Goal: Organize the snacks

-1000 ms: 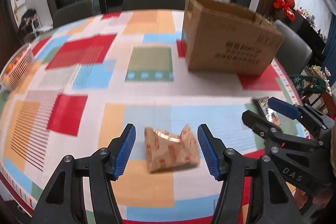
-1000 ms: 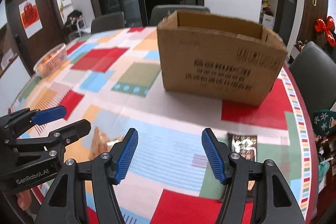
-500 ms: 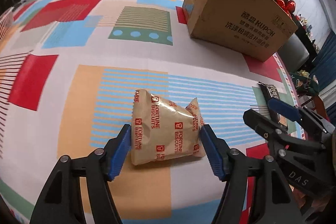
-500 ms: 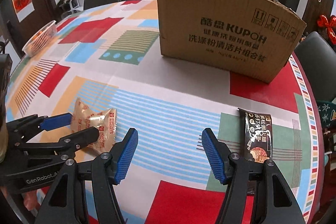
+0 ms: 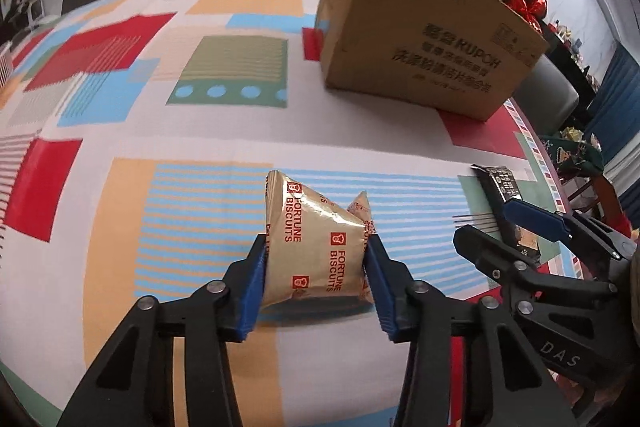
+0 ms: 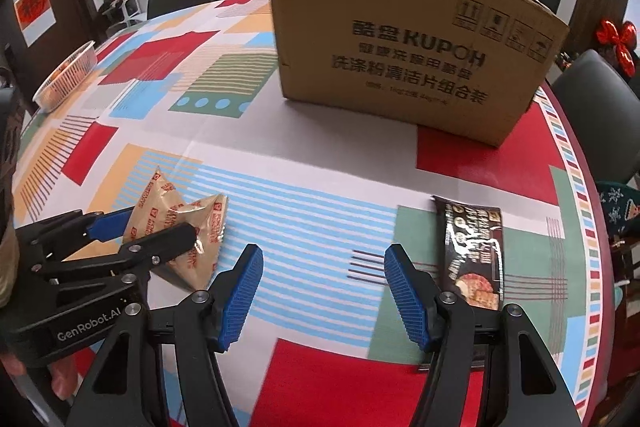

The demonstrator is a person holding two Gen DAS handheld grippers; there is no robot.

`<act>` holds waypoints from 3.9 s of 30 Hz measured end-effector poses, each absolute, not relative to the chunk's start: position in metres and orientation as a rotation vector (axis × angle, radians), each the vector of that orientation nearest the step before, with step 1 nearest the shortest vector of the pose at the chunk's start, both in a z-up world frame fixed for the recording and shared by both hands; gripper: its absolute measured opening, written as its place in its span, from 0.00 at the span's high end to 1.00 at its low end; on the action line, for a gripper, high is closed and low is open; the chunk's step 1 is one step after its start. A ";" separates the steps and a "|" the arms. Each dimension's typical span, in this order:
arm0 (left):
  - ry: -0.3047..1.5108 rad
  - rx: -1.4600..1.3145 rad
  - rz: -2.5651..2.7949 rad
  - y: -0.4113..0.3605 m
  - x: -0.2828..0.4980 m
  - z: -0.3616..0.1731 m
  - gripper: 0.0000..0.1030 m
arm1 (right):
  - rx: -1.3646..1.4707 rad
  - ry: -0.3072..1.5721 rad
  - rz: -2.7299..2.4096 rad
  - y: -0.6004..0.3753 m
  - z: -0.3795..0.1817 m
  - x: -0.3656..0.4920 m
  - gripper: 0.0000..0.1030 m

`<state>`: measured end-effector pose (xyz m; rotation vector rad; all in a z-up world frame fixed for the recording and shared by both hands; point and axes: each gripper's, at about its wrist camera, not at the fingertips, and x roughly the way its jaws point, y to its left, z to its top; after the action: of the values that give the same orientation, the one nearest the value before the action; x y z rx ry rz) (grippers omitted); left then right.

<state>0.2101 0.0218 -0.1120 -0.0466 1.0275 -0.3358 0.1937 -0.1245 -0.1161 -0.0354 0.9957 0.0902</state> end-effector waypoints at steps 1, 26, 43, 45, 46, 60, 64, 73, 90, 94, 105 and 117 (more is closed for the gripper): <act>1.021 -0.039 -0.339 0.018 0.209 -0.110 0.59 | -0.031 0.994 0.086 -0.128 -0.115 0.193 0.38; 0.963 0.176 -0.382 -0.085 0.190 -0.080 0.66 | 0.130 1.054 -0.044 -0.233 -0.136 0.187 0.28; 0.980 0.179 -0.360 -0.086 0.194 -0.086 0.66 | 0.053 1.065 -0.073 -0.226 -0.152 0.194 0.50; 0.980 0.178 -0.358 -0.086 0.193 -0.086 0.66 | 0.069 1.064 -0.066 -0.229 -0.151 0.194 0.51; 0.979 0.177 -0.357 -0.086 0.193 -0.085 0.66 | 0.080 1.062 -0.061 -0.230 -0.150 0.193 0.51; 0.897 0.101 -0.352 -0.072 0.180 -0.044 0.66 | 0.097 0.895 0.005 -0.226 -0.085 0.167 0.51; 0.845 0.092 -0.353 -0.070 0.181 -0.021 0.66 | 0.089 0.826 0.016 -0.222 -0.059 0.162 0.51; 0.752 0.073 -0.347 -0.069 0.201 0.024 0.66 | 0.098 0.690 0.020 -0.223 -0.005 0.166 0.51; 0.687 0.035 -0.344 -0.078 0.280 0.082 0.66 | 0.098 0.604 0.027 -0.231 0.055 0.231 0.51; 0.682 0.035 -0.345 -0.080 0.304 0.088 0.66 | 0.101 0.601 0.019 -0.235 0.063 0.255 0.51; 0.726 0.070 -0.333 -0.094 0.364 0.078 0.53 | 0.099 0.635 0.013 -0.245 0.062 0.310 0.51; 0.678 0.094 -0.237 -0.072 0.321 0.064 0.30 | 0.039 0.599 -0.088 -0.243 0.058 0.295 0.29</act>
<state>0.3215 -0.0716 0.0645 0.0945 0.6782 -0.2368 0.2950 -0.2431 0.0578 0.0395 0.5990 -0.0879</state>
